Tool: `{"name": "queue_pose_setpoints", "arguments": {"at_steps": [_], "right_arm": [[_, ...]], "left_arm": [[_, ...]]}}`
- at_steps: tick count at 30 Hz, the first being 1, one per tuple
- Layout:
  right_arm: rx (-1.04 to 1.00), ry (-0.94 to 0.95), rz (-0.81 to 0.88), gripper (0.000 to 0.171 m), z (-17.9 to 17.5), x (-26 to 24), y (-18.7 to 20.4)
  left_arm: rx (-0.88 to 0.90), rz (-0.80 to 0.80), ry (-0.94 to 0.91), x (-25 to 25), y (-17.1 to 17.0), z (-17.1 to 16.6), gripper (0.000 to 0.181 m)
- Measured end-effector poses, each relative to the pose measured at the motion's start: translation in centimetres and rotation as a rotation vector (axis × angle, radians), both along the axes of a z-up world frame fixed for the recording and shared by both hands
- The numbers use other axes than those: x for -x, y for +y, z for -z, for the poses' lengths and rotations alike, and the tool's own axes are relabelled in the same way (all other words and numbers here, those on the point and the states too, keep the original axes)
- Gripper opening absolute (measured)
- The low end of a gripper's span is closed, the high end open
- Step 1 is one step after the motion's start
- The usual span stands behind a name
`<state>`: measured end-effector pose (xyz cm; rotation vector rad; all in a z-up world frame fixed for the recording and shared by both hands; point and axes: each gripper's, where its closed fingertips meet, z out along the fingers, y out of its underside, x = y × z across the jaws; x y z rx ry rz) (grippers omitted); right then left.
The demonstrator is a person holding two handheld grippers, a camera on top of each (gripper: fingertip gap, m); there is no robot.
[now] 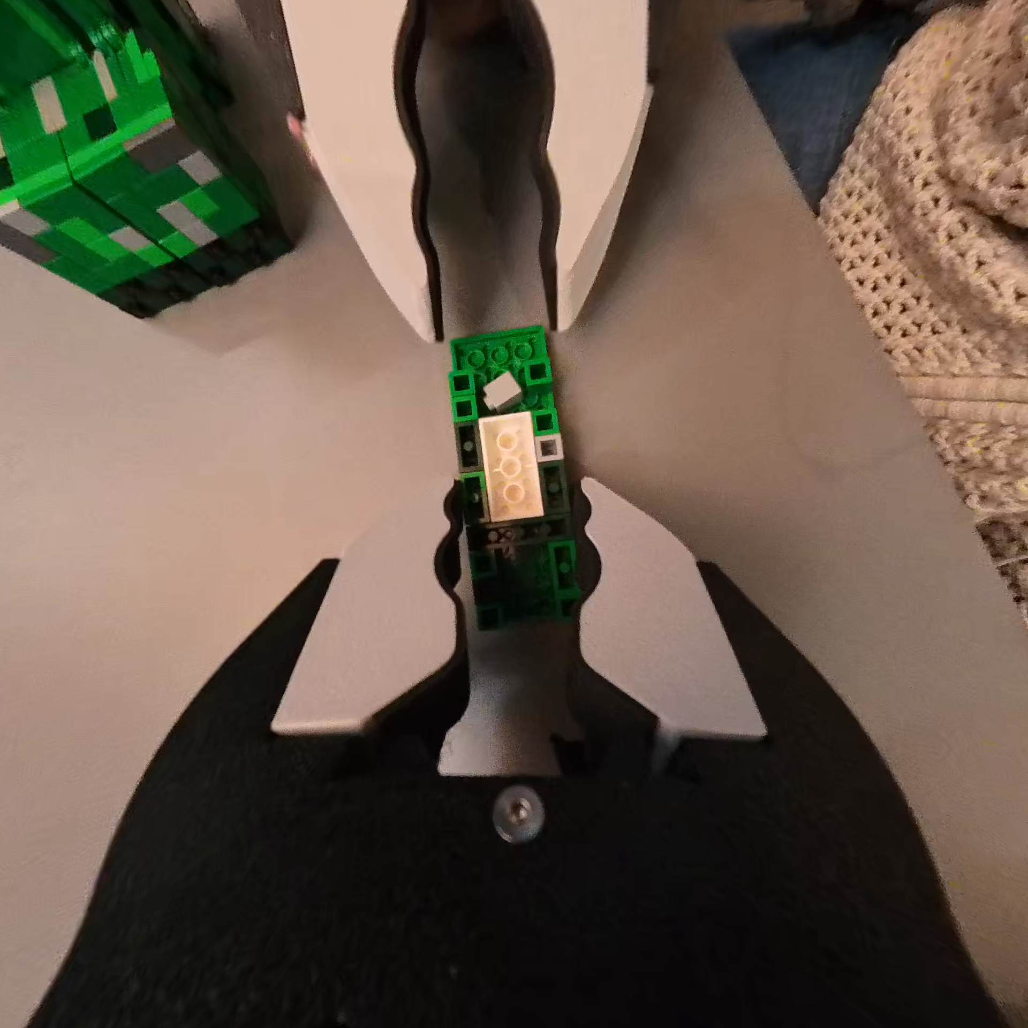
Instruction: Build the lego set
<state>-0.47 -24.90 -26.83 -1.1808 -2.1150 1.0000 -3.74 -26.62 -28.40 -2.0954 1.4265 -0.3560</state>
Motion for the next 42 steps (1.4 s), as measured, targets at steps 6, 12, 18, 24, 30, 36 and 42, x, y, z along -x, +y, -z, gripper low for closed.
{"name": "queue_pose_setpoints", "arguments": {"at_steps": [6,12,18,24,30,36,42], "right_arm": [[-0.021,0.009,0.010,0.034,0.0,0.0,0.0],[-0.040,-0.005,0.014,0.034,0.3,0.5,0.1],[-0.040,-0.012,0.043,0.034,0.4,1.1,0.7],[-0.054,-0.048,0.048,0.032,0.9,1.7,1.1],[-0.064,-0.084,0.021,0.027,0.9,2.1,0.8],[-0.038,-0.081,0.111,0.025,0.2,1.7,0.7],[-0.021,-0.082,0.113,0.027,1.1,2.3,0.4]], "left_arm": [[0.048,0.020,0.187,1.9,0.0,-0.3,0.036],[0.071,-0.053,0.385,4.1,0.4,-1.9,0.036],[0.064,-0.138,0.347,5.4,0.9,-2.0,0.036],[0.128,-0.168,0.200,5.6,0.6,0.1,0.037],[0.007,-0.190,0.077,5.6,0.7,-0.5,0.075],[-0.264,-0.182,-0.032,4.1,0.5,-2.7,0.074],[-0.218,-0.125,-0.164,3.9,-0.1,-2.3,0.068]]}}
